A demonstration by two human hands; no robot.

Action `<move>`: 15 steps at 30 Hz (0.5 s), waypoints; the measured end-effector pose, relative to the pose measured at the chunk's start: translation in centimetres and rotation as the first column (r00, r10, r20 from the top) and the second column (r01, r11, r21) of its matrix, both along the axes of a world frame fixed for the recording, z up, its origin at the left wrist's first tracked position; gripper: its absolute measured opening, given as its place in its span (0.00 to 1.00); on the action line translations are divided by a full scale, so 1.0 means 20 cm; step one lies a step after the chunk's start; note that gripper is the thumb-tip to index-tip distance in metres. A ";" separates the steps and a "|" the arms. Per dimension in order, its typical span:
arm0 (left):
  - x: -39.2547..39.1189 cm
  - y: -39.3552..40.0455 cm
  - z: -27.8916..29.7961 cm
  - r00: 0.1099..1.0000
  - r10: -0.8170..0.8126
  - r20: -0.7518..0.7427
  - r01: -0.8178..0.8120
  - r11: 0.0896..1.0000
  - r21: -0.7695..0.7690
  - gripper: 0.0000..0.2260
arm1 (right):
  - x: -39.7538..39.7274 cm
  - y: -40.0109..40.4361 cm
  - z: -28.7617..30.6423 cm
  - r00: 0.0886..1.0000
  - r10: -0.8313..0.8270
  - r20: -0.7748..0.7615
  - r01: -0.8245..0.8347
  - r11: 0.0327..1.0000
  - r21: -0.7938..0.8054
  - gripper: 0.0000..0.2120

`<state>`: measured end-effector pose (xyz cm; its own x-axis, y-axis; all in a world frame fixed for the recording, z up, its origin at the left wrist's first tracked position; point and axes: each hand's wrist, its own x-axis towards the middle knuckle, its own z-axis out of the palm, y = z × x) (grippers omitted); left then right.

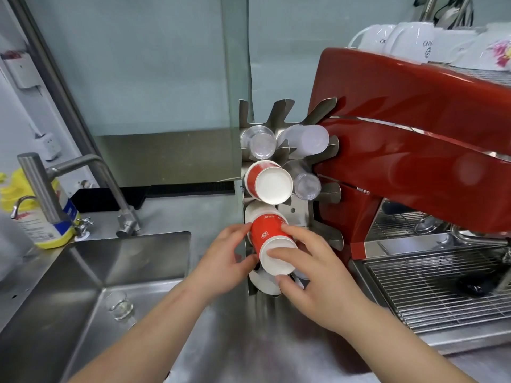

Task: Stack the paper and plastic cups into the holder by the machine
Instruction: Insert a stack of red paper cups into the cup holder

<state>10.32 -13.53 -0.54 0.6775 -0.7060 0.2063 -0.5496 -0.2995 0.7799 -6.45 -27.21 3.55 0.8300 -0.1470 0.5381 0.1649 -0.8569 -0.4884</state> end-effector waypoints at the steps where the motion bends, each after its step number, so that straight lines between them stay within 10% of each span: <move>1: -0.01 0.01 0.00 1.000 0.001 0.001 -0.001 1.000 -0.002 0.30 | 0.00 0.00 0.00 1.000 -0.014 -0.016 0.014 1.000 -0.006 0.16; 15: -0.06 0.10 0.30 0.965 -0.195 0.175 0.092 0.878 0.470 0.31 | 0.00 -0.01 0.33 0.875 -0.051 -0.482 -0.094 0.958 -0.271 0.21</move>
